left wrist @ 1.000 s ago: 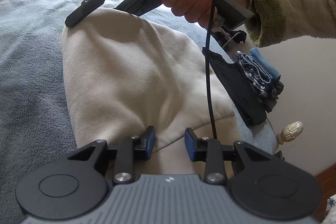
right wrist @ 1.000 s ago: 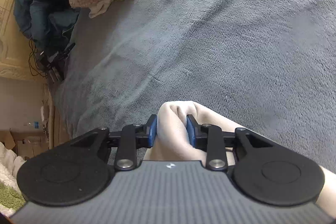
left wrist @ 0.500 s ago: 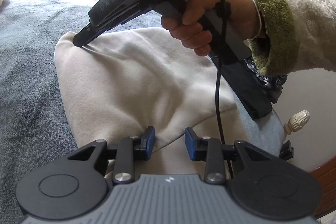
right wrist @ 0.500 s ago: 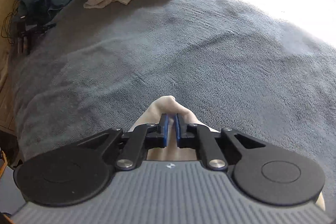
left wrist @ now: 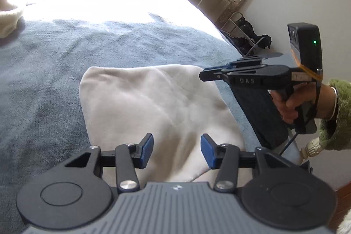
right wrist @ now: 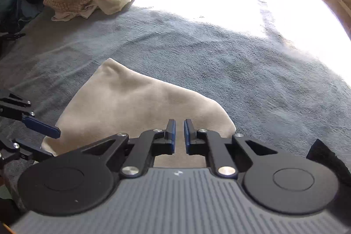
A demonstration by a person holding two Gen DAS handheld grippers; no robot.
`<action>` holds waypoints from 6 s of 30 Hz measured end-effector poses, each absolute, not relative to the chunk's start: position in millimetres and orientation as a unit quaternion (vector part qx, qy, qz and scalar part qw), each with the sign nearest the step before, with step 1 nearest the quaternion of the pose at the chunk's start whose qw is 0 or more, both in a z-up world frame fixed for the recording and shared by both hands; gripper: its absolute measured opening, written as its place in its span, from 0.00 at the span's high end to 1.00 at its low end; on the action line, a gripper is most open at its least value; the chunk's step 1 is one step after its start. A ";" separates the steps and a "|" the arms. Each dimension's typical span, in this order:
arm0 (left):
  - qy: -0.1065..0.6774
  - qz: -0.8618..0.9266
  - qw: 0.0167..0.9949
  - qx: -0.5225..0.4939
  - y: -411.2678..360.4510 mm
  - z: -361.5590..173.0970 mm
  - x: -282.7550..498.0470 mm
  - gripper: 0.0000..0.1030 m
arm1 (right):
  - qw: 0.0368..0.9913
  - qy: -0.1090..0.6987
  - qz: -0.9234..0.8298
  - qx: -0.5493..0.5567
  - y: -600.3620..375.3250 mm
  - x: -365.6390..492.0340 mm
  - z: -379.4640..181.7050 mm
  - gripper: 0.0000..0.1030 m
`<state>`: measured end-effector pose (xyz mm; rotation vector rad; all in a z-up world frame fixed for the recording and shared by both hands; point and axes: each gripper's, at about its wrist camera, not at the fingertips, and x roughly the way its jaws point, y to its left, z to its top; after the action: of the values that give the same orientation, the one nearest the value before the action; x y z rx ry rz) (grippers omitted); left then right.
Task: Fold clothes
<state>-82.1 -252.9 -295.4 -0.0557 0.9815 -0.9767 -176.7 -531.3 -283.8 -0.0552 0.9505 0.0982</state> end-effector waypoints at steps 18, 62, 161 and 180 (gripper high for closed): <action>0.450 -0.391 0.801 0.054 -272.2 -298.9 -68.2 0.54 | 0.906 0.416 0.025 0.075 -581.4 -206.9 -288.8 0.93; 0.597 -0.269 0.739 -0.160 -212.0 -336.8 -43.6 0.40 | 0.781 0.421 -0.011 0.462 -659.7 -290.4 -369.2 0.37; 0.628 -0.439 0.620 -0.171 -607.8 -377.6 -186.3 0.46 | 0.864 0.449 -0.061 0.220 -884.8 -341.0 -308.9 0.77; 0.616 -0.414 0.656 -0.140 -570.7 -386.6 -209.3 0.39 | 0.855 0.485 -0.128 0.130 -855.7 -350.5 -301.1 0.53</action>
<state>-209.3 -570.7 -386.6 -0.3166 1.3956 -0.9394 -350.5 -855.7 -301.1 0.2738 1.0190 -0.2698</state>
